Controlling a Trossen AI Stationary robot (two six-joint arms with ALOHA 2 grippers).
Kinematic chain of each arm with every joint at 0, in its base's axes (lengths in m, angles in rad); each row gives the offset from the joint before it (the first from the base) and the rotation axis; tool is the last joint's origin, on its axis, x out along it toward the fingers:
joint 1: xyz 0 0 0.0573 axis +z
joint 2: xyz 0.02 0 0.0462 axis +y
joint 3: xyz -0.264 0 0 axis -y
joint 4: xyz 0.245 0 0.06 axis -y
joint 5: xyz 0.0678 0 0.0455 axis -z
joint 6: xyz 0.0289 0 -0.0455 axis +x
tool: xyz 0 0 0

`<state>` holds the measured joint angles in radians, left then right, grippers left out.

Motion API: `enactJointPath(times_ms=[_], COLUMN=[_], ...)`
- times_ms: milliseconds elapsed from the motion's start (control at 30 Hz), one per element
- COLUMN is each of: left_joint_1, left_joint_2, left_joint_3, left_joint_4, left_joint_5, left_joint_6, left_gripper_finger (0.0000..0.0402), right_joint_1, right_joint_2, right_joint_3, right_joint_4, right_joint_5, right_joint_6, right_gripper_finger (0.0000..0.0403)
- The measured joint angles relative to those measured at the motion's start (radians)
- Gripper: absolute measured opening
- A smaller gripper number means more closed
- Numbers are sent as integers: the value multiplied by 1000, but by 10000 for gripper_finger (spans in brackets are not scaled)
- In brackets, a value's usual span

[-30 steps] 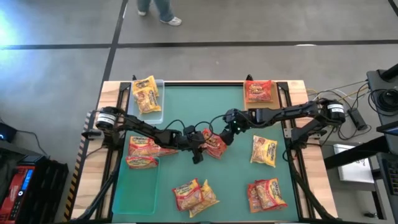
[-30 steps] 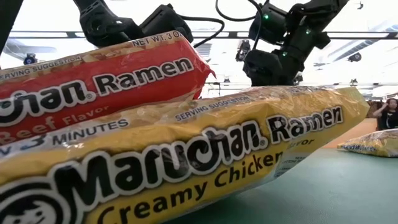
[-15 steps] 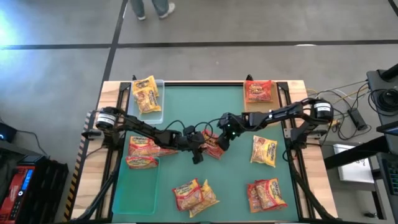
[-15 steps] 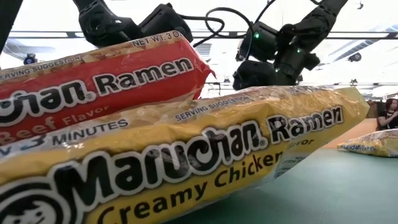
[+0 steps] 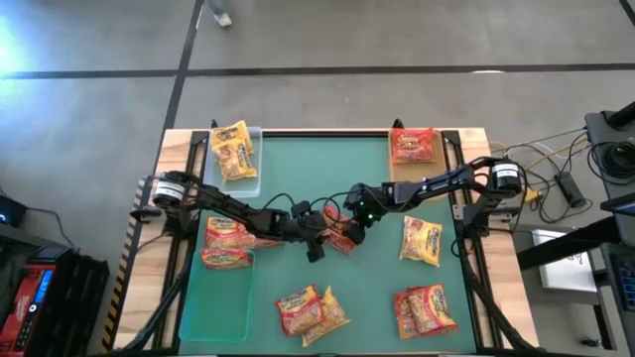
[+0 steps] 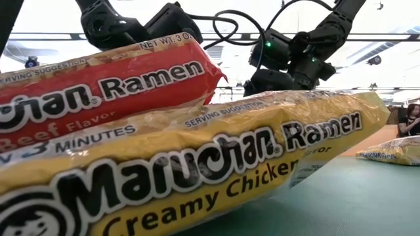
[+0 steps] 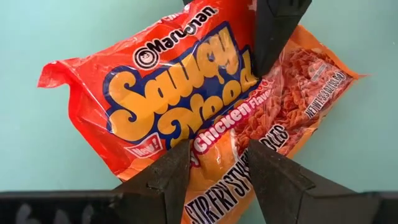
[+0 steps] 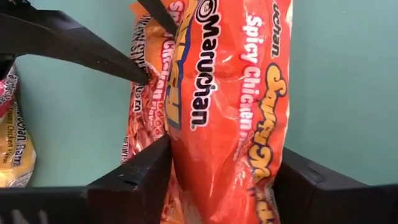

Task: Sort Maruchan noodles
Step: Put the orange noodle pack into the orange bin

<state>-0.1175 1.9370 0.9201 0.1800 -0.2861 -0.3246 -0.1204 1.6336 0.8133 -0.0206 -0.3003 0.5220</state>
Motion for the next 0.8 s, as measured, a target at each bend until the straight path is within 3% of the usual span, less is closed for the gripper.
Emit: enactJointPath(times_ms=[333, 800], left_joint_1=[-29, -39], left_joint_2=[-104, -186], left_joint_3=[-8, -4], left_joint_4=[-56, -183], left_joint_5=[13, 4], left_joint_6=[26, 1], left_gripper_finger=[142, 142], right_joint_1=[2, -5], right_joint_2=[-8, -47], right_joint_3=[1, 0], right_joint_4=[-4, -76], right_joint_5=[-22, -14], right_joint_6=[-16, -66], right_gripper_finger=[124, 114])
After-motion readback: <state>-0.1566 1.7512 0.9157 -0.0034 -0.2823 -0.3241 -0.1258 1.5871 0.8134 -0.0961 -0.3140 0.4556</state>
